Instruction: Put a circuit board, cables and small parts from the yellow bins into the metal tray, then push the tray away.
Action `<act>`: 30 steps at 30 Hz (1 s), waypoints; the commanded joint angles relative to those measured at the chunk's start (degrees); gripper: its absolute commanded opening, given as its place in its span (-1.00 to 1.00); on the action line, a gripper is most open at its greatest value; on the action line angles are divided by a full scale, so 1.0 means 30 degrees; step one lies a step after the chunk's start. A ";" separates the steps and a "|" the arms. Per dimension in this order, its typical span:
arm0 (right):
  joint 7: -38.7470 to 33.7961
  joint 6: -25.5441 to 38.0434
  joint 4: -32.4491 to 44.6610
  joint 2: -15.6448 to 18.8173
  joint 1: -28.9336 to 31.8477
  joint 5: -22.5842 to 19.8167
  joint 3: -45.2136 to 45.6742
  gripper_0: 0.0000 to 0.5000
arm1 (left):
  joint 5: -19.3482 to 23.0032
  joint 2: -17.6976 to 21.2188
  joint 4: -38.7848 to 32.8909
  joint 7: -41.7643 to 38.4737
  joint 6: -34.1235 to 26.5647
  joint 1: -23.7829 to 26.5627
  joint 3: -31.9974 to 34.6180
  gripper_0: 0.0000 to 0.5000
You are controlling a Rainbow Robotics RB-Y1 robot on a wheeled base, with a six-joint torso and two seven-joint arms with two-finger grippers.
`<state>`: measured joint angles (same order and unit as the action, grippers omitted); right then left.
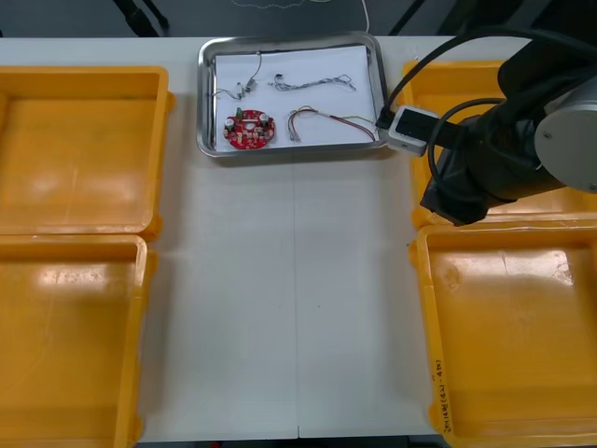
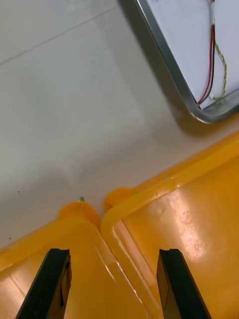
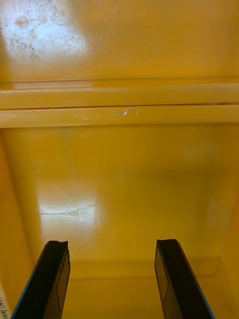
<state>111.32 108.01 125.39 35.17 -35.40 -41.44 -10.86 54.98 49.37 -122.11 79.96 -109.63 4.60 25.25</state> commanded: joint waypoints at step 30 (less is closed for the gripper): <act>-0.7225 0.0120 0.1972 0.3395 0.8460 -0.2973 0.8191 1.00 | -0.0134 0.0038 -0.0517 0.1413 0.0010 -0.0331 -0.0155 1.00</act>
<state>93.58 108.32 129.42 42.55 -12.19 -50.01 10.81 54.98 49.37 -122.11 79.96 -109.63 4.59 25.25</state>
